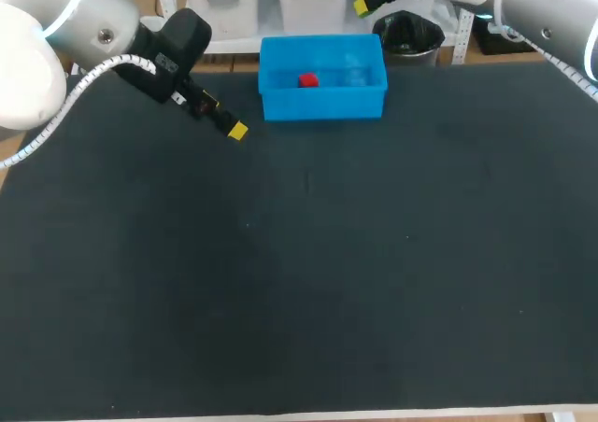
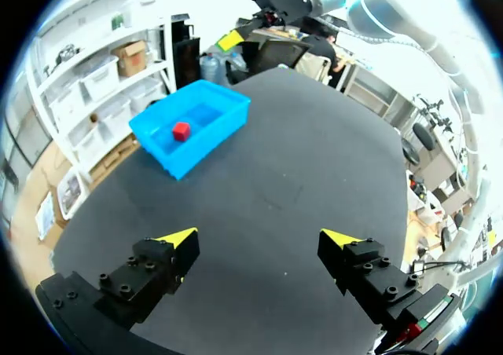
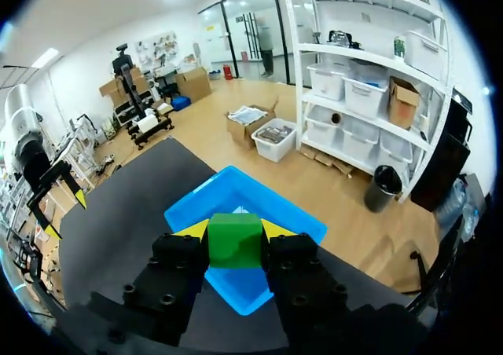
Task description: Use the left arm to pick the red cube and place it into the blue plastic box first, then use the right arm to grasp the green cube and put it into the same blue plastic box after the first action is fully finished.
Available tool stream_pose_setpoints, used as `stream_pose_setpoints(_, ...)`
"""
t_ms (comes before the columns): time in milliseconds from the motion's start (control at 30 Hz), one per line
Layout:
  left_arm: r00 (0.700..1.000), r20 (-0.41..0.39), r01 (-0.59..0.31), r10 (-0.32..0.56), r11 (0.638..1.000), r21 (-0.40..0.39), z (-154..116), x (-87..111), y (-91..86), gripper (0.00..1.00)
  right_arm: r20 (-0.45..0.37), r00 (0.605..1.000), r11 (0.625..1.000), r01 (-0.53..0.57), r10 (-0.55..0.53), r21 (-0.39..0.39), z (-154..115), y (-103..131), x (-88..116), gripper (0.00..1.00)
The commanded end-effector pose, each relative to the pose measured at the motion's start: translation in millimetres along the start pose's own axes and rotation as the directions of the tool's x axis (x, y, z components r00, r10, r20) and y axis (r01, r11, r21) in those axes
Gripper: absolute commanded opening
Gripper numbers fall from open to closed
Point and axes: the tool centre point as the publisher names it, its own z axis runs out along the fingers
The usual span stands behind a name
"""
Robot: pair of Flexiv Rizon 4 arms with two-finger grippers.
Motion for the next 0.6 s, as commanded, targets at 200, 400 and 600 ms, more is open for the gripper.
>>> stream_pose_setpoints(200, 1.0, 0.005, -0.003, 0.003, 1.0, 0.003, 0, 1.1, 0.9, 1.0, 0.006, 1.0, 0.995, 0.019, -0.019, -0.094, 20, -13, -7, 0.0)
stream_pose_setpoints(400, 1.0, 0.005, -0.003, 0.003, 1.0, 0.003, 0, 1.1, 0.9, 1.0, 0.008, 1.0, 0.992, 0.028, -0.027, -0.119, 32, -17, -8, 0.0)
stream_pose_setpoints(600, 1.0, 0.005, -0.003, 0.003, 1.0, 0.003, 0, 1.1, 0.9, 1.0, 0.004, 1.0, 0.99, 0.031, -0.031, -0.137, 45, -21, -7, 0.0)
